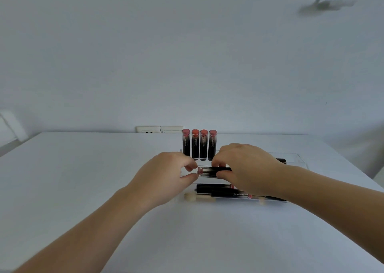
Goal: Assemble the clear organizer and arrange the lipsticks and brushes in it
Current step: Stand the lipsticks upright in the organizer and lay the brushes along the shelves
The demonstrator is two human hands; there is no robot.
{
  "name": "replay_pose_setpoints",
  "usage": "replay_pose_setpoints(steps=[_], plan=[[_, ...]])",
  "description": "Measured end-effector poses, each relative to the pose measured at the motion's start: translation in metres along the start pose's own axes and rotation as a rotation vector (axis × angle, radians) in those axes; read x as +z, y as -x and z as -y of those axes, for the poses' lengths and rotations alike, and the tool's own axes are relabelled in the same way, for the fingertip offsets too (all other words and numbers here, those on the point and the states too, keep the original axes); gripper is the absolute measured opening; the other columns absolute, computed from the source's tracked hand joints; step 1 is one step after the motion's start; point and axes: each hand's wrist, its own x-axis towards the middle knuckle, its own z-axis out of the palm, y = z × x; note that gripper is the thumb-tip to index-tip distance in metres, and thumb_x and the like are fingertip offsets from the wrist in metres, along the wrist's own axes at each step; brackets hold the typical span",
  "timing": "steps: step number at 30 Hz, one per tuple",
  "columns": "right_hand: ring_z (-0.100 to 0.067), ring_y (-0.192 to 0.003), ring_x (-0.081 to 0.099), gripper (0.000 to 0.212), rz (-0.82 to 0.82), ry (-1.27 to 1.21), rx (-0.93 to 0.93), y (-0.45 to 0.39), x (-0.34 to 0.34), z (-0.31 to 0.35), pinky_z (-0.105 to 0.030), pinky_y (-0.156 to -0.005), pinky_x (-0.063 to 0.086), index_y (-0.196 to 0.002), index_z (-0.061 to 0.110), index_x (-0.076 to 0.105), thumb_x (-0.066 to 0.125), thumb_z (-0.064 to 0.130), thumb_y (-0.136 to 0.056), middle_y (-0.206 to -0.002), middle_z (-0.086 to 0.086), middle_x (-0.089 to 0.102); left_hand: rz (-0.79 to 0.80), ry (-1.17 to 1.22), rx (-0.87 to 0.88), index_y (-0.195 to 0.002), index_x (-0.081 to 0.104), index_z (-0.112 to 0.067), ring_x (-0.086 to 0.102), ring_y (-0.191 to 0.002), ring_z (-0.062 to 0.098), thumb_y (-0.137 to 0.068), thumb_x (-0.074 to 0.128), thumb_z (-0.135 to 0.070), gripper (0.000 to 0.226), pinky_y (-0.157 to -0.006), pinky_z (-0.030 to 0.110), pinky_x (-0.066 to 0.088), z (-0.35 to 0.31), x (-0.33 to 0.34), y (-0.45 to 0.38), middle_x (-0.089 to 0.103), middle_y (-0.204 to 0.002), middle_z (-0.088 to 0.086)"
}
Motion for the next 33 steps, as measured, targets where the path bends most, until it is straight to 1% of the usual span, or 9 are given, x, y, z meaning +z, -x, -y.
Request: replay_pose_setpoints(steps=[6,9,13,18,21,23,25,30,33], plan=[[-0.008,-0.101,0.054,0.020,-0.060,-0.079,0.017,0.010,-0.007,-0.010,-0.030,-0.087,0.046,-0.115,0.034,0.064,0.052,0.040,-0.100,-0.107,0.015,0.062,0.018,0.017,-0.016,-0.099,0.070,-0.043,0.056,-0.084,-0.007,-0.091,0.061,-0.054,0.017,-0.065,0.017,0.036,0.001,0.004,-0.003,0.058,-0.087,-0.034],[0.005,-0.086,0.051,0.014,-0.096,-0.138,0.053,0.019,-0.012,-0.022,-0.016,-0.072,0.038,-0.109,0.037,0.065,0.057,0.039,-0.098,-0.094,0.023,0.060,0.013,0.013,-0.018,-0.099,0.070,-0.042,0.055,-0.079,-0.010,-0.090,0.061,-0.057,0.019,-0.062,0.017,0.036,-0.001,0.006,-0.004,0.061,-0.089,-0.034],[-0.001,-0.085,0.053,0.008,-0.170,-0.309,0.141,0.033,-0.010,-0.039,-0.017,-0.065,0.039,-0.100,0.042,0.067,0.062,0.040,-0.094,-0.097,0.036,0.055,0.008,-0.014,-0.034,-0.110,0.071,-0.042,0.059,-0.074,-0.005,-0.090,0.060,-0.059,0.028,-0.061,0.017,0.037,-0.007,0.007,-0.005,0.068,-0.103,-0.030],[-0.003,-0.086,0.055,0.009,-0.257,-0.384,0.185,0.043,0.008,-0.042,-0.016,-0.066,0.039,-0.098,0.043,0.066,0.064,0.036,-0.093,-0.094,0.022,0.061,0.035,-0.037,-0.060,-0.120,0.068,-0.042,0.053,-0.055,-0.005,-0.092,0.058,-0.060,0.035,-0.056,0.017,0.031,-0.017,0.007,-0.006,0.068,-0.106,-0.028],[-0.003,-0.085,0.055,0.011,-0.316,-0.343,0.136,0.045,0.015,-0.036,-0.024,-0.069,0.044,-0.102,0.038,0.068,0.063,0.034,-0.093,-0.091,0.020,0.060,0.053,-0.083,-0.055,-0.118,0.069,-0.038,0.056,-0.063,0.001,-0.094,0.054,-0.060,0.036,-0.059,0.022,0.041,-0.020,0.005,-0.006,0.071,-0.108,-0.020],[-0.003,-0.082,0.055,0.011,-0.325,-0.332,0.117,0.046,0.020,-0.031,-0.025,-0.067,0.045,-0.103,0.038,0.068,0.062,0.036,-0.094,-0.089,0.021,0.058,0.064,-0.114,-0.046,-0.117,0.071,-0.036,0.065,-0.083,0.008,-0.096,0.052,-0.058,0.036,-0.073,0.029,0.053,-0.022,0.004,-0.006,0.073,-0.107,-0.014],[-0.004,-0.081,0.055,0.011,-0.328,-0.323,0.104,0.047,0.025,-0.027,-0.022,-0.064,0.042,-0.104,0.038,0.067,0.061,0.036,-0.095,-0.087,0.022,0.056,0.069,-0.110,-0.048,-0.119,0.071,-0.035,0.066,-0.093,0.012,-0.097,0.053,-0.056,0.035,-0.080,0.031,0.054,-0.023,0.004,-0.005,0.073,-0.109,-0.014],[-0.006,-0.074,0.059,0.010,-0.397,-0.343,0.120,0.045,0.029,-0.020,-0.028,-0.058,0.050,-0.103,0.037,0.067,0.060,0.037,-0.095,-0.084,0.020,0.059,0.040,-0.086,-0.078,-0.099,0.072,-0.033,0.056,-0.054,0.006,-0.094,0.057,-0.052,0.025,-0.052,0.024,0.038,-0.024,0.005,-0.003,0.072,-0.090,-0.018],[-0.006,-0.073,0.061,0.012,-0.413,-0.367,0.147,0.043,0.030,-0.019,-0.028,-0.059,0.050,-0.100,0.037,0.067,0.057,0.040,-0.093,-0.083,0.020,0.060,0.007,0.048,-0.147,-0.110,0.074,-0.038,0.062,-0.056,-0.004,-0.091,0.065,-0.045,0.023,-0.057,0.023,0.045,-0.022,0.006,-0.002,0.066,-0.082,-0.031]])
